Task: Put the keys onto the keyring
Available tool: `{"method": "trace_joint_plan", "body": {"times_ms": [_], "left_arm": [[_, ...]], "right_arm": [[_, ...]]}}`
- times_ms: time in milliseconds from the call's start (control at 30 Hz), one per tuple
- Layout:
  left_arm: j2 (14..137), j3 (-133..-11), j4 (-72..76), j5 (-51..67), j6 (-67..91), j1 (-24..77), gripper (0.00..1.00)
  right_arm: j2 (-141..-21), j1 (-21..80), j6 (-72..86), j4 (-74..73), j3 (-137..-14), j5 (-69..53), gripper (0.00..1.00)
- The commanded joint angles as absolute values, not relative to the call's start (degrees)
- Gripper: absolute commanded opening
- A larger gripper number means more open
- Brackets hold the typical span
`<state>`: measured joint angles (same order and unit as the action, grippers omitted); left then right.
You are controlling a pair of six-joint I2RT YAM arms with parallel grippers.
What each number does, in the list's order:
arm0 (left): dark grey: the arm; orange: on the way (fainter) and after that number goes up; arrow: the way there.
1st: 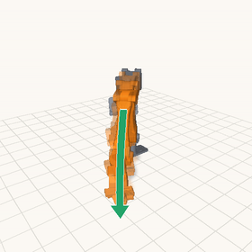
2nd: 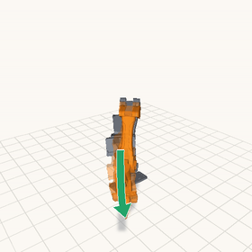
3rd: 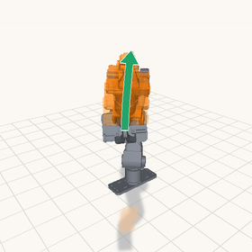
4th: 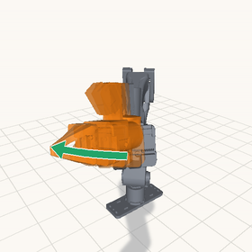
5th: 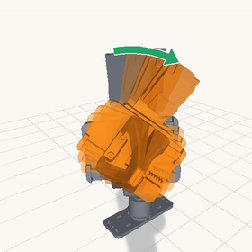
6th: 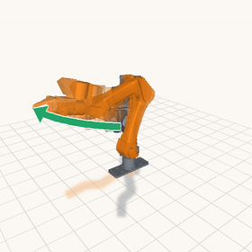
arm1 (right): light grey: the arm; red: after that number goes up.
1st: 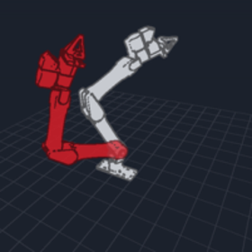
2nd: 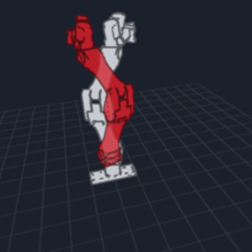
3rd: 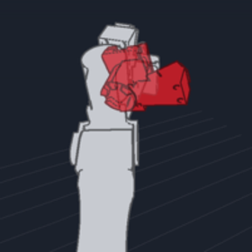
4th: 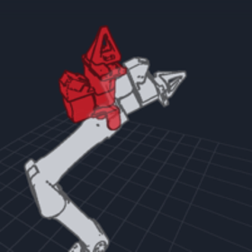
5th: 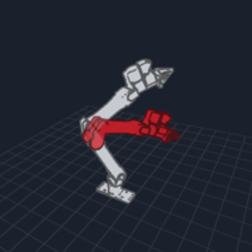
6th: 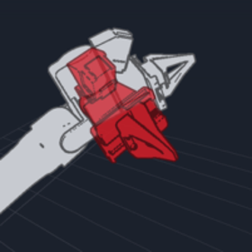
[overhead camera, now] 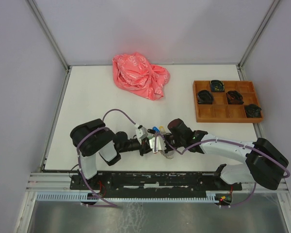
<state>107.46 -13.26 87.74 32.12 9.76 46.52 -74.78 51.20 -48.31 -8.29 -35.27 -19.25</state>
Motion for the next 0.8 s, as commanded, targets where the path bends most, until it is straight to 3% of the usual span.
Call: {"method": "trace_joint_plan", "body": {"times_ms": [0, 167, 567, 767], "left_arm": [[108.4, -14.2, 99.1, 33.2, 10.6, 46.8, 0.17], [108.1, -14.6, 99.1, 33.5, 10.8, 46.9, 0.03], [99.2, -11.0, 99.1, 25.4, 11.4, 46.8, 0.03], [97.9, -12.9, 99.1, 25.7, 13.5, 47.0, 0.03]], "right_arm": [[-74.7, 51.1, -49.1, -6.4, -38.6, -20.8, 0.01], [-74.7, 51.2, -49.2, -7.7, -39.0, -20.8, 0.01], [-73.2, 51.2, -50.8, -18.0, -39.7, -14.8, 0.01], [-74.3, 51.2, -49.5, -13.4, -39.4, -20.0, 0.01]]}}
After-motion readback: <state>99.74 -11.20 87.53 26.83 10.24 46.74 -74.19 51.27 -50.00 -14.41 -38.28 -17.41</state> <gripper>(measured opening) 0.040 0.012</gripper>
